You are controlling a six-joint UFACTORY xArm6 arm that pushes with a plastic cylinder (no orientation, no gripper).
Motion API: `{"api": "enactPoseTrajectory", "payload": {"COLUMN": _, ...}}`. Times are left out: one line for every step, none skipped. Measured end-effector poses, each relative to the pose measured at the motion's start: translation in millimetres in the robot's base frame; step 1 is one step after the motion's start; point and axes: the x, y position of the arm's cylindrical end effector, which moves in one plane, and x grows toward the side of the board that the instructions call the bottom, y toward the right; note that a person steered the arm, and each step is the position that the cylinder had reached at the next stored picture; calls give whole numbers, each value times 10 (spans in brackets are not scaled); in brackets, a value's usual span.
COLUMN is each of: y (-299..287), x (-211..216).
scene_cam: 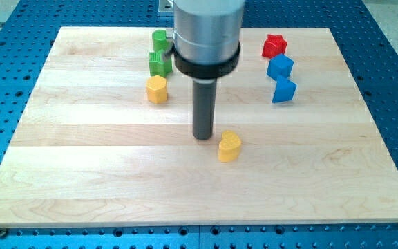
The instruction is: Slightly move the heart to the left
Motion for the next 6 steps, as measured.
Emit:
{"api": "enactPoseTrajectory", "payload": {"y": 582, "x": 9}}
{"api": "enactPoseTrajectory", "payload": {"y": 991, "x": 185}}
{"api": "enactPoseTrajectory", "payload": {"y": 707, "x": 554}}
{"api": "enactPoseTrajectory", "payload": {"y": 651, "x": 451}}
{"api": "enactPoseTrajectory", "payload": {"y": 648, "x": 347}}
{"api": "enactPoseTrajectory", "payload": {"y": 648, "x": 774}}
